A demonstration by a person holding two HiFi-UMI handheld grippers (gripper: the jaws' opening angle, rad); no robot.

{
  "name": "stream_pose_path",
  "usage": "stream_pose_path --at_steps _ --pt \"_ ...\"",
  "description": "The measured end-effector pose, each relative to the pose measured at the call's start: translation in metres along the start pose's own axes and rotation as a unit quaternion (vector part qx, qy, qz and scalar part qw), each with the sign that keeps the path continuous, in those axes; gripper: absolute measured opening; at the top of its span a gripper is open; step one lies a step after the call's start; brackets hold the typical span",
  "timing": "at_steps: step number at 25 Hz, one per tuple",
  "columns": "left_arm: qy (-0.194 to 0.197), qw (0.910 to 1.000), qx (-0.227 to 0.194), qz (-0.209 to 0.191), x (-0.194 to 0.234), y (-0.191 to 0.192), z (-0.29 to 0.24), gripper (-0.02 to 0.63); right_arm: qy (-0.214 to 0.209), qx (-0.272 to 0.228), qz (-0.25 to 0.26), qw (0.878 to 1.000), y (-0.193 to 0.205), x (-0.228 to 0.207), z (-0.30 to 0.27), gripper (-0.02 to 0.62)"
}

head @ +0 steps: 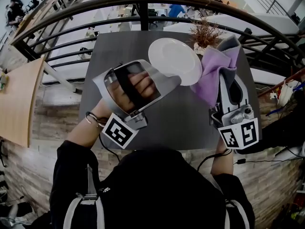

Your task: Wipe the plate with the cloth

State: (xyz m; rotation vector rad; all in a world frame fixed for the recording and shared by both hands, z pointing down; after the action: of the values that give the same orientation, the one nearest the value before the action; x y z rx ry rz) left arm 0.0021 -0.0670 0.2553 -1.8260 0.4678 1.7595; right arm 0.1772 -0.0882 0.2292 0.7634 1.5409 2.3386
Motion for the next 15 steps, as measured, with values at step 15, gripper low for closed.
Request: stream_pose_path --at_steps 15 --pt "0.009 0.9991 -0.041 -0.008 -0.006 -0.022 -0.004 0.017 -0.079 -0.132 -0.029 0.988 -0.079 0.012 -0.025 0.061"
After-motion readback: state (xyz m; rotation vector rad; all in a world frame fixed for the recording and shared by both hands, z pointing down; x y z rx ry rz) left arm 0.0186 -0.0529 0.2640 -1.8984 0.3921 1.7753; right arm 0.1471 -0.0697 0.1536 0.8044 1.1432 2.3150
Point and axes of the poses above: the fingertips, and each gripper's own axes: z backward along the fingers, x to its left, y out of its underside, the point moved 6 cm from there along z, backward along the fingers, and after that the axes turned 10 degrees about z, right-handed, at the moved point
